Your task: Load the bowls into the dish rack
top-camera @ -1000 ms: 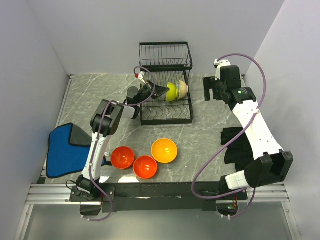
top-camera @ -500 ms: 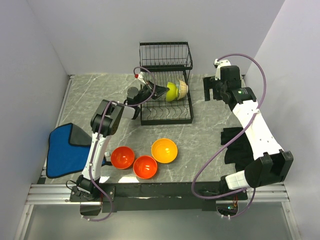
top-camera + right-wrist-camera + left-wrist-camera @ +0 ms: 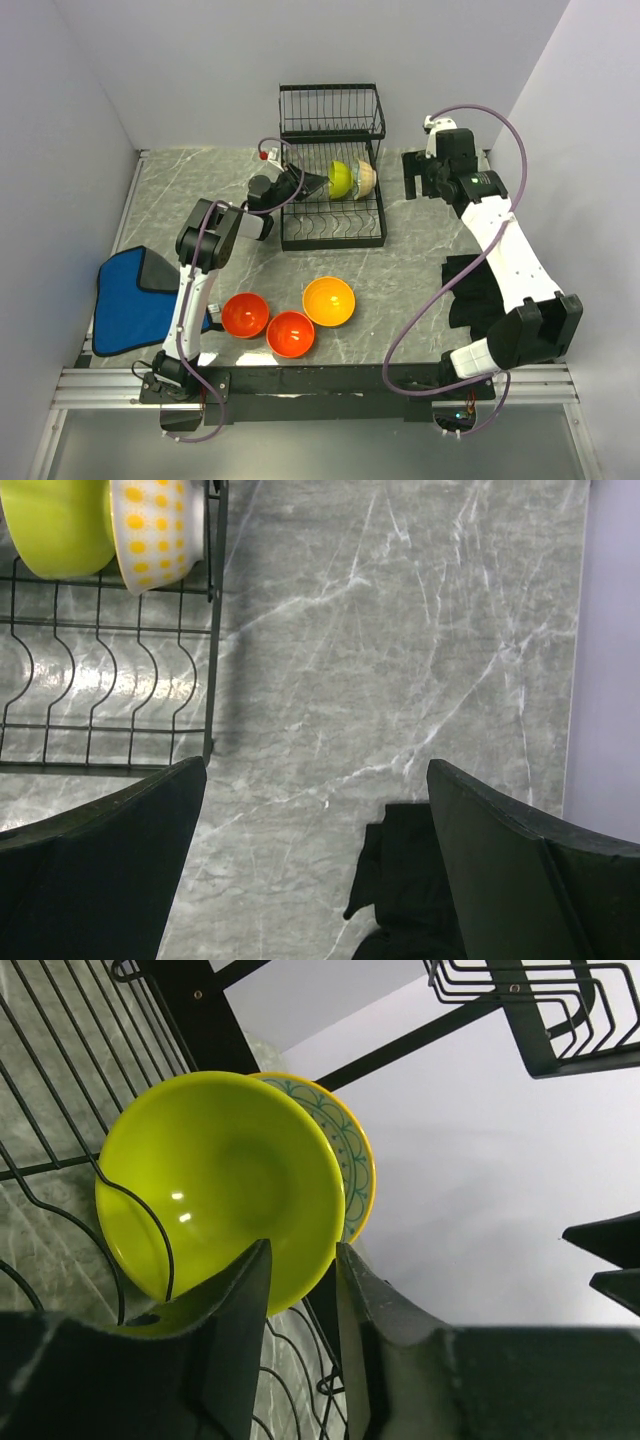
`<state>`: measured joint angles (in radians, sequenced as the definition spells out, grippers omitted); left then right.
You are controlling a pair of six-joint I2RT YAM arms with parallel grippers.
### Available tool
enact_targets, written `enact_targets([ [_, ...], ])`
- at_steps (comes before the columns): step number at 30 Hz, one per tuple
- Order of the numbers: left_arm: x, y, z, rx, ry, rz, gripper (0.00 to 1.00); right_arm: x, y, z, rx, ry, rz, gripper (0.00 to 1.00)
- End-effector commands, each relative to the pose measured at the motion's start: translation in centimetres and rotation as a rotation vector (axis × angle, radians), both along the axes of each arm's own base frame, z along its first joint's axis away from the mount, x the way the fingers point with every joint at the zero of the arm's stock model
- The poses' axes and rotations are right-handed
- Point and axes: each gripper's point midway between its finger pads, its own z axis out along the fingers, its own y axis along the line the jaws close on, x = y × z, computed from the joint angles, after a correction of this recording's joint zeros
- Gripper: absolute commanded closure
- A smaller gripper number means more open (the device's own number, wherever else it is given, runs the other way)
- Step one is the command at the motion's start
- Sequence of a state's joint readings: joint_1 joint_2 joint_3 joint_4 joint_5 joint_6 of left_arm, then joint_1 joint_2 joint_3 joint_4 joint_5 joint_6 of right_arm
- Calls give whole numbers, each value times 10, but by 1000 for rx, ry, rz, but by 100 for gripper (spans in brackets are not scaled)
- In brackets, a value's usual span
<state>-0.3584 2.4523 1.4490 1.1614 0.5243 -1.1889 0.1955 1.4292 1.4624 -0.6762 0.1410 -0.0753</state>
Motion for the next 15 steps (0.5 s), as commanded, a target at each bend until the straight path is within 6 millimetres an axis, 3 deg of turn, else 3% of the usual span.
enact_targets([
  [1, -4, -5, 30, 22, -94, -22, 60, 14, 11, 22, 22, -69, 14, 0],
  [8, -17, 4, 66, 79, -184, -37, 55, 12, 13, 25, 32, -84, 18, 0],
  [12, -31, 14, 75, 146, -198, -57, 53, 8, 16, 23, 60, -86, 29, 0],
  [13, -39, 15, 90, 155, -228, -71, 53, 7, 18, 24, 68, -92, 34, 0],
  [15, -54, 20, 81, 204, -212, -118, 54, 3, 19, 23, 82, -95, 40, 0],
])
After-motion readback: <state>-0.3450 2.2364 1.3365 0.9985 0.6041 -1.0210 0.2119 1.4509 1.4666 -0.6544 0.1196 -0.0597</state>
